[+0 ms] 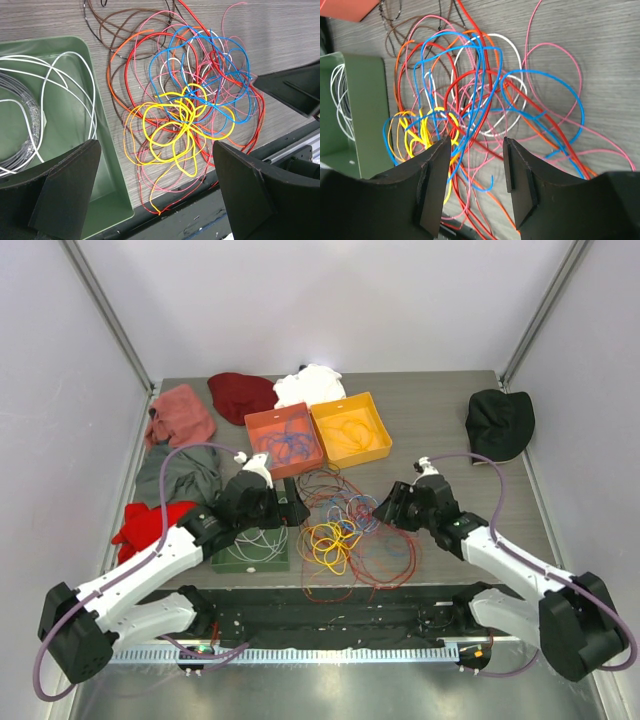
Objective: Untangle the cables
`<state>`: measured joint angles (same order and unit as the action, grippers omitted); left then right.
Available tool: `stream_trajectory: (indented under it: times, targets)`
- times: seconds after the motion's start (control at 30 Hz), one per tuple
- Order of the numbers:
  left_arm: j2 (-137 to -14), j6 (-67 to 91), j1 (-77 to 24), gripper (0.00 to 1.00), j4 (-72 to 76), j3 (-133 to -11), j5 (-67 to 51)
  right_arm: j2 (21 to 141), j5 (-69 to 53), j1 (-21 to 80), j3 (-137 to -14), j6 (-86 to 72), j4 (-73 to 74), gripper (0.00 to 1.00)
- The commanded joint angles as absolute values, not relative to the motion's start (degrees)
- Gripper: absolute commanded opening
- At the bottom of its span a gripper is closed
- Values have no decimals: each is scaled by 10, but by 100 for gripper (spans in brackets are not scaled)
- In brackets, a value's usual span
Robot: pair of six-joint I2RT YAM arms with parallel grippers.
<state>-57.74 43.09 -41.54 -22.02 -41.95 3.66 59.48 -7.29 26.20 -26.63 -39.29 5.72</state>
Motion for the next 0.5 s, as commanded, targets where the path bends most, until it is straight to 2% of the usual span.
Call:
stream_trajectory:
  times: [0.0,0.1,0.17,0.23,0.3,0.47]
  targets:
    - [-562,435,-422,100,-191,-428,54,643,-61,265,-287,-403,-23,54]
    - [-558,437,-423,100,-192,-425,56,666,-62,265,-287,-408,-52,52]
    - [-557,437,-423,100,-193,-422,59,691,-61,265,-291,-408,-61,45]
    - [-555,437,-423,100,-196,-422,60,696,-56,265,-292,-411,-69,21]
    - [-553,438,-423,100,-198,-422,62,688,-44,265,-293,-416,-70,5]
    - [-542,434,-424,100,-199,-423,71,606,16,276,-322,-388,-17,1]
